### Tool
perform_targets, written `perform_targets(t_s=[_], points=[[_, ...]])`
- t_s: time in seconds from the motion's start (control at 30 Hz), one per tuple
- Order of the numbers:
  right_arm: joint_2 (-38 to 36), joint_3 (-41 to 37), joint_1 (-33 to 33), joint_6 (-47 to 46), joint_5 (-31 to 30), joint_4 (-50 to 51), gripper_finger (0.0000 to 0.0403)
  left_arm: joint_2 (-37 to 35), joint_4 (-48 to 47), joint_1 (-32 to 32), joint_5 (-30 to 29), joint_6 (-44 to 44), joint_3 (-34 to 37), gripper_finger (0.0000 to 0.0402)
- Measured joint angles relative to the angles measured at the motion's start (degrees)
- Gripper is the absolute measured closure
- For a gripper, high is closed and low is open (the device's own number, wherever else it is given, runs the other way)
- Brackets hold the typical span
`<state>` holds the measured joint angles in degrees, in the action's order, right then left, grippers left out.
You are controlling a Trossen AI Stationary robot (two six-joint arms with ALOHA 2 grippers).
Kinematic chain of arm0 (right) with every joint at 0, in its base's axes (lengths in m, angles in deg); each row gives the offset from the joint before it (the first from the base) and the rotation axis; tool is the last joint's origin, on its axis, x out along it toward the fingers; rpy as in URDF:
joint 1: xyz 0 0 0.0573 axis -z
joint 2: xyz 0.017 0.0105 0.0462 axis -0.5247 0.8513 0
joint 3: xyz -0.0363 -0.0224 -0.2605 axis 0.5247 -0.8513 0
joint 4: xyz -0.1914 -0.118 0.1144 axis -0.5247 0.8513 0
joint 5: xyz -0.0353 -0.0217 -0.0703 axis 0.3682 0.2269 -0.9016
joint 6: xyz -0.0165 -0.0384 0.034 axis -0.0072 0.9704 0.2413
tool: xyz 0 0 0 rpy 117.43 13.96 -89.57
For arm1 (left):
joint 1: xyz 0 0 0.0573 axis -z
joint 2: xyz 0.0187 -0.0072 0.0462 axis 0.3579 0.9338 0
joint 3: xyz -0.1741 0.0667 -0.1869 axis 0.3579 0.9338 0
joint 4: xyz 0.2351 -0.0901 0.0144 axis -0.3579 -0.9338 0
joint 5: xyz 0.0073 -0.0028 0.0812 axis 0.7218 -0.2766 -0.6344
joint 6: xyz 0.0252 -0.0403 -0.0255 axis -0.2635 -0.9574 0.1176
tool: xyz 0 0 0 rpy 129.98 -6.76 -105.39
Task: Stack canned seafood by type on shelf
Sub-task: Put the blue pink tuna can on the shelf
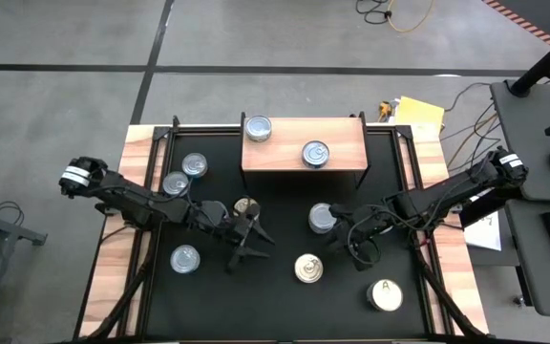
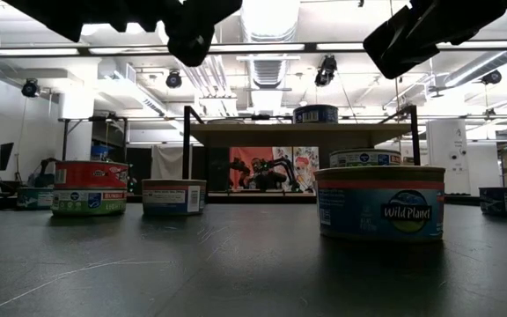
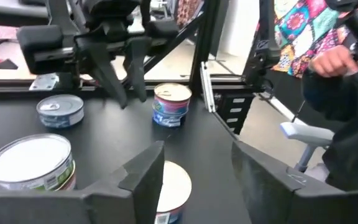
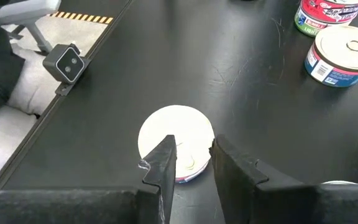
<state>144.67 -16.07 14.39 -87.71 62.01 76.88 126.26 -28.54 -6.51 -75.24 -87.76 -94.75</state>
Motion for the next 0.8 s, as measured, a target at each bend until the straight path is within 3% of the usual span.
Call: perform_targets(t_s=[0.17,0.5,0.8], points=[[0.00,-0.11,0.00,-2.12,-0.05,-0.09,0.0331,0.00,-0.18,0.00,-1.10,-0.67,0.00,0.0277],[0.00,-1.33,0.00,-10.69,-0.21,-0.37,0.0374,-0.02,-5.72,0.00,-13.91,-6.76,0.00,0.0390],[0.00,-2.80,-1.93,-13.85,-4.74,-0.32,0.0394,-0.04,-7.23,0.23,-16.95,-10.19,0.00,0.0401]])
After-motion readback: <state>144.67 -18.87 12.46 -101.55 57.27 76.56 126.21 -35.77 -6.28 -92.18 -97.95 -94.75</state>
